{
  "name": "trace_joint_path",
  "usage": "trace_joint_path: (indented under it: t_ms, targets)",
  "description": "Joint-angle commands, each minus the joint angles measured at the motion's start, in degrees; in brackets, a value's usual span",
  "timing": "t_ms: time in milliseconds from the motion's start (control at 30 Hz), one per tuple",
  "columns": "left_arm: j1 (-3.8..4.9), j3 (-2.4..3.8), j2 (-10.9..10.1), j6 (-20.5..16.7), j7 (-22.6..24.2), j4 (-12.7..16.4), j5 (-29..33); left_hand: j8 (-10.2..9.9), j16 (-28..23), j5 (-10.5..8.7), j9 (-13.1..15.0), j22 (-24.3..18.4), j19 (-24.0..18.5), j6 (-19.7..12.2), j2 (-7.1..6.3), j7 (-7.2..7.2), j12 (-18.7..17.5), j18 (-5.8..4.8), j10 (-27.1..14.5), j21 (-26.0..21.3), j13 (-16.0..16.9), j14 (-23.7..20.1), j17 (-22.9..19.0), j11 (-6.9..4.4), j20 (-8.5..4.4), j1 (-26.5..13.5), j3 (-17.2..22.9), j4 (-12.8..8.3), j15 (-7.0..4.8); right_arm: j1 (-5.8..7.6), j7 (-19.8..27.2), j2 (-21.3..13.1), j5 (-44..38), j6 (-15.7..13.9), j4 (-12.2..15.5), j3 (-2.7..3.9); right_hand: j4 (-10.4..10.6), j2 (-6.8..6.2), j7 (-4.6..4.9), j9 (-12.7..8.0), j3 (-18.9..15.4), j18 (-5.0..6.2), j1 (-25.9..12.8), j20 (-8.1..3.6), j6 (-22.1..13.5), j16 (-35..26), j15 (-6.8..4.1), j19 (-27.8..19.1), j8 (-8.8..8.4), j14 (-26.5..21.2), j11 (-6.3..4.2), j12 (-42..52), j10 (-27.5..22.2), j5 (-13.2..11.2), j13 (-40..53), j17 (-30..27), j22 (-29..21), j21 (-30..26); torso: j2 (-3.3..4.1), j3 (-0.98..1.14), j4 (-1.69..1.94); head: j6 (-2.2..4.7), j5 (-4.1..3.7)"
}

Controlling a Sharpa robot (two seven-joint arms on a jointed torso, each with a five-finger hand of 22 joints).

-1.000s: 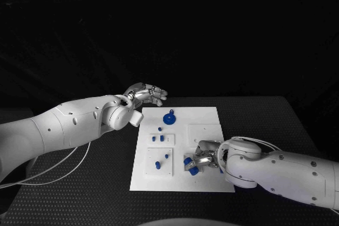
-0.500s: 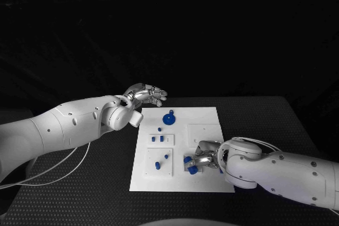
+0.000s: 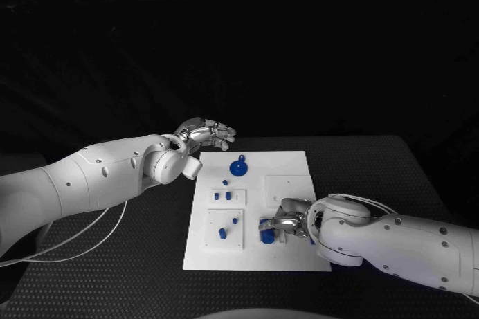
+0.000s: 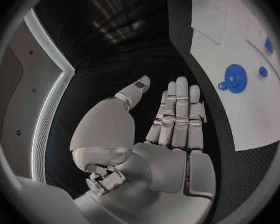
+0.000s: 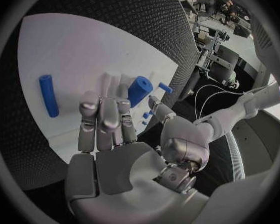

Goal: Assemble the parts on the task board

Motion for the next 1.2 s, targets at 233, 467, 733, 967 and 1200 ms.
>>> trace_joint_path:
  t_ms: [233, 467, 733, 967, 1200]
  targets:
    - [0.05, 0.04, 0.0, 0.9, 0.1, 0.1, 0.1, -0.1, -0.2, -0.28, 0.0, 1.1, 0.0, -0.5, 0.12, 0.08, 0.0, 0.03, -0.4, -0.3, -0.1, 0.1, 0.1, 0.02, 0.39, -0.6, 0.0, 0.5, 0.46, -0.04, 1.6, -1.0, -0.9, 1.3, 0.6, 0.00, -5.6, 0.24, 0.00, -0.6, -4.8, 2.60, -3.6, -0.46, 0.4, 0.5, -0.58, -0.7, -0.53, -0.2, -0.19, -0.8, 0.3, -0.1, 0.9, -0.1, 0.0, 0.3, -0.01, -0.01, -0.02, -0.07, 0.05]
    - [0.05, 0.04, -0.1, 0.9, 0.0, 0.1, 0.1, -0.1, -0.3, -0.27, 0.0, 1.1, 0.0, -0.6, 0.15, 0.09, 0.0, 0.04, -0.4, -0.3, -0.1, 0.1, 0.2, 0.02, 0.39, -0.6, 0.0, 0.5, 0.46, 0.33, 3.7, -3.6, -1.0, 3.6, 2.3, 0.10, -8.0, -4.69, 0.10, -0.9, -4.0, 2.60, 2.4, -0.85, 0.3, -0.2, -0.51, -0.5, -0.70, -0.5, -0.08, -1.2, 0.4, -0.1, 1.3, -1.0, -0.3, 0.2, -0.04, -0.01, -0.07, -0.03, 0.16]
    - [0.05, 0.04, -0.2, 1.0, 0.0, 0.2, 0.0, -0.1, -0.3, -0.25, 0.0, 1.1, 0.0, -0.6, 0.16, 0.09, 0.0, 0.05, -0.4, -0.3, -0.1, 0.1, 0.2, 0.02, 0.39, -0.7, 0.0, 0.6, 0.46, 0.64, 4.4, -4.7, 0.4, 5.4, 2.8, 0.15, -8.1, -6.59, 0.32, -1.0, -3.6, 2.60, 8.9, -0.71, 0.0, -1.0, -0.28, -0.3, -0.78, -0.7, 0.14, -1.7, 0.5, -0.1, 1.7, -2.0, -0.8, -0.1, 0.00, 0.05, -0.08, -0.04, 0.34]
    - [0.05, 0.04, -0.1, 0.9, 0.0, 0.2, 0.0, -0.1, -0.3, -0.25, 0.0, 1.1, 0.0, -0.6, 0.17, 0.08, 0.0, 0.05, -0.4, -0.4, -0.1, 0.1, 0.2, 0.02, 0.38, -0.7, 0.0, 0.6, 0.46, 0.64, 3.8, -3.9, 0.3, 5.0, 2.1, 0.15, -8.1, -5.08, 0.36, -1.1, -4.3, 2.60, 12.8, -0.46, 0.1, -0.9, -0.18, -0.3, -0.70, -0.6, 0.19, -1.9, 0.7, -0.1, 1.9, -2.1, -1.0, -0.1, 0.01, 0.03, -0.03, -0.16, 0.25]
    - [0.05, 0.04, -0.1, 1.0, 0.0, 0.1, 0.0, -0.1, -0.3, -0.24, 0.0, 1.1, 0.0, -0.6, 0.18, 0.08, 0.0, 0.05, -0.4, -0.4, -0.1, 0.1, 0.2, 0.02, 0.38, -0.7, 0.0, 0.6, 0.46, 0.62, 2.8, -2.7, -1.1, 3.5, 1.1, 0.15, -7.5, -2.13, 0.36, -1.2, -5.1, 2.60, 12.8, -0.21, 0.2, -0.7, -0.14, -0.3, -0.64, -0.6, 0.19, -2.0, 0.8, -0.1, 2.1, -2.1, -1.1, -0.1, 0.02, 0.03, 0.01, -0.27, 0.25]
